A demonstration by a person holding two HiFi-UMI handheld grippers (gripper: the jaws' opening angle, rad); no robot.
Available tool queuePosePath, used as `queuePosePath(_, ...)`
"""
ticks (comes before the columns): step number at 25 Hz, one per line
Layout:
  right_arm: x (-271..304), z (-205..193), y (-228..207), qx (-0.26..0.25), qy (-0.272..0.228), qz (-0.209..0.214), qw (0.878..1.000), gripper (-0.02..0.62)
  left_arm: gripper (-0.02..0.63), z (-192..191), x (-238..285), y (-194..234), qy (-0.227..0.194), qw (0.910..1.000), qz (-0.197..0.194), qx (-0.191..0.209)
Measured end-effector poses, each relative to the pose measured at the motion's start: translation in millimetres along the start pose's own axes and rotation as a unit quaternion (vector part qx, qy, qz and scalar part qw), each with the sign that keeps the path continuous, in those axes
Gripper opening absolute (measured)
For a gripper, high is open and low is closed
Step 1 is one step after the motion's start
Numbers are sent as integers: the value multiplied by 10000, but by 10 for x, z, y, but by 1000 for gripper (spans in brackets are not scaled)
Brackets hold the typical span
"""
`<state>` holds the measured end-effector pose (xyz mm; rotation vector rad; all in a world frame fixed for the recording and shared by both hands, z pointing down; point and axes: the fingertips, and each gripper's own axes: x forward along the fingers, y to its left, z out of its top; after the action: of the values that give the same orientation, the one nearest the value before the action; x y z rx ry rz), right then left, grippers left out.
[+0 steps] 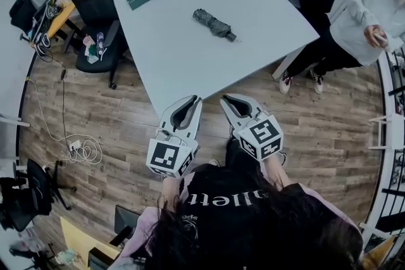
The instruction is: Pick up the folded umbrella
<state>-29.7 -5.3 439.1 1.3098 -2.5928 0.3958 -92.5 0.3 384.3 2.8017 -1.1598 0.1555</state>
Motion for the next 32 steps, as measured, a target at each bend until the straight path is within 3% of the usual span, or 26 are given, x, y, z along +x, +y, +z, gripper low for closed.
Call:
queuePosePath(19,722,419,-1637,-140,157,682,9975,37,49,243,1692,434,51,9978,658,-71)
queuePosePath(32,970,323,-2085,25,292,855,9959,37,49,89,1857,447,377,9947,949,-121)
